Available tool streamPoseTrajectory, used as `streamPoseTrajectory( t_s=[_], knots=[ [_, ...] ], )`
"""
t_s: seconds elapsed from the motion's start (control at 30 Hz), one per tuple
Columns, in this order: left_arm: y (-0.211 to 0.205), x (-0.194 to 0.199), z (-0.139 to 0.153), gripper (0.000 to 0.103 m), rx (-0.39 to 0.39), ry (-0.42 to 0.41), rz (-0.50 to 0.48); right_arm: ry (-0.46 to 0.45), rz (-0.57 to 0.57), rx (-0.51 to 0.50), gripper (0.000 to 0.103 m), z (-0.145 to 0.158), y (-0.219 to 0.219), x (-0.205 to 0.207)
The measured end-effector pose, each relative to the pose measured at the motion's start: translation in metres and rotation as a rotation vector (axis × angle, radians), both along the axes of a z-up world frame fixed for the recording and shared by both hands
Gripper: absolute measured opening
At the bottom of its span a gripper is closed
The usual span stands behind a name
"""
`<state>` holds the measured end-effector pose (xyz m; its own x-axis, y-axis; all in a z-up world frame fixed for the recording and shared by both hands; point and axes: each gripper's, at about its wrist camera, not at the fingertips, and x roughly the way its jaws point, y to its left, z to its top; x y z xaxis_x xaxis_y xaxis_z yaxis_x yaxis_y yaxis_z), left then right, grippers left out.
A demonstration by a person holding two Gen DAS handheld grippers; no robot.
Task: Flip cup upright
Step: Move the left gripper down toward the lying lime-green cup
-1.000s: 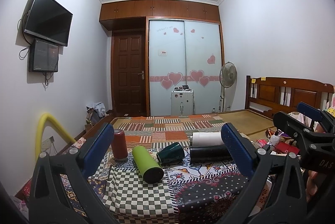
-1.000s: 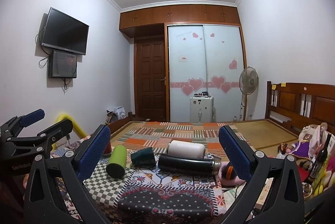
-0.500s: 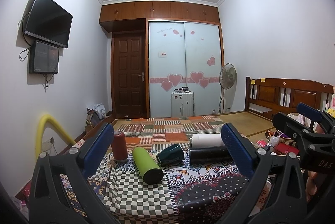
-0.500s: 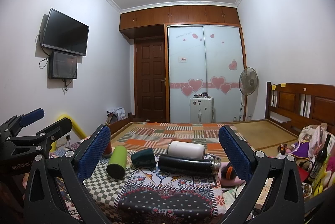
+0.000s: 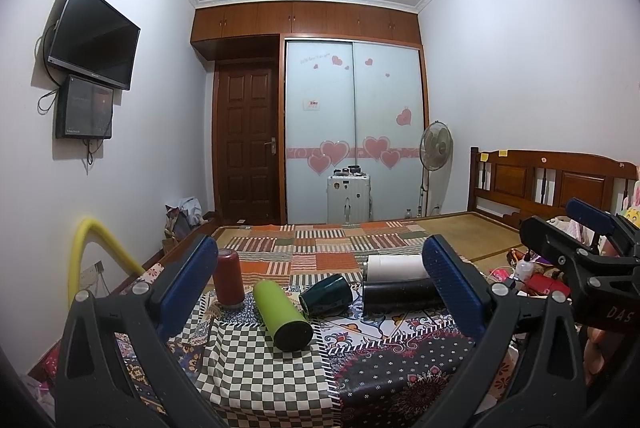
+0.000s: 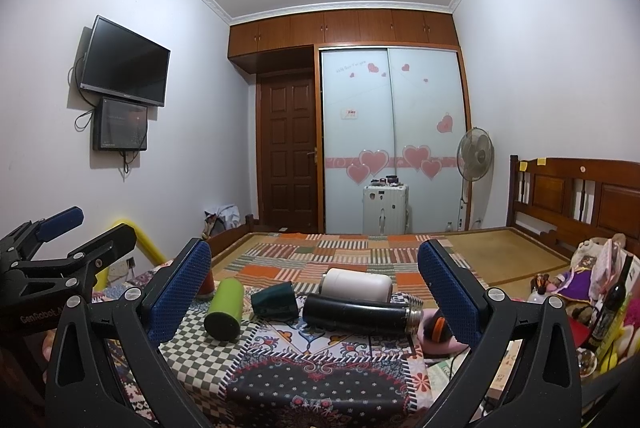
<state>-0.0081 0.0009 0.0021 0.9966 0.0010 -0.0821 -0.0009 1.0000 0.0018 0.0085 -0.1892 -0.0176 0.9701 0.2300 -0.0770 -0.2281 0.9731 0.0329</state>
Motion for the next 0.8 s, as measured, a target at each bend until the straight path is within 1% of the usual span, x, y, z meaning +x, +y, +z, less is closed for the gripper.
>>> streamPoseTrajectory(
  t_s=[0.2,0.3,0.37,0.5,0.53,0.67,0.7,0.8],
  knots=[
    [0.0,0.005,-0.004,0.103,0.0,0.012,-0.003,0.005,0.0,-0.002,0.103,0.001,0.0,0.001],
    [0.0,0.012,-0.009,0.103,0.005,0.029,0.003,0.015,-0.002,-0.001,0.103,-0.002,0.0,0.006],
    [0.004,0.024,-0.015,0.103,0.005,0.056,0.007,0.029,-0.004,0.0,0.103,-0.006,0.0,0.012],
    [0.013,0.057,-0.032,0.103,0.012,0.152,-0.001,0.068,-0.011,-0.013,0.103,-0.018,0.0,0.026],
    [0.017,0.072,-0.04,0.103,0.021,0.198,0.007,0.081,-0.013,-0.015,0.103,-0.022,0.0,0.031],
    [0.03,0.119,-0.064,0.103,0.038,0.327,0.025,0.134,-0.025,-0.019,0.103,-0.039,-0.004,0.052],
    [0.035,0.138,-0.072,0.103,0.036,0.378,0.03,0.151,-0.03,-0.019,0.103,-0.043,-0.006,0.058],
    [0.05,0.175,-0.087,0.103,0.005,0.484,0.019,0.184,-0.041,-0.019,0.103,-0.054,-0.01,0.074]
  ],
)
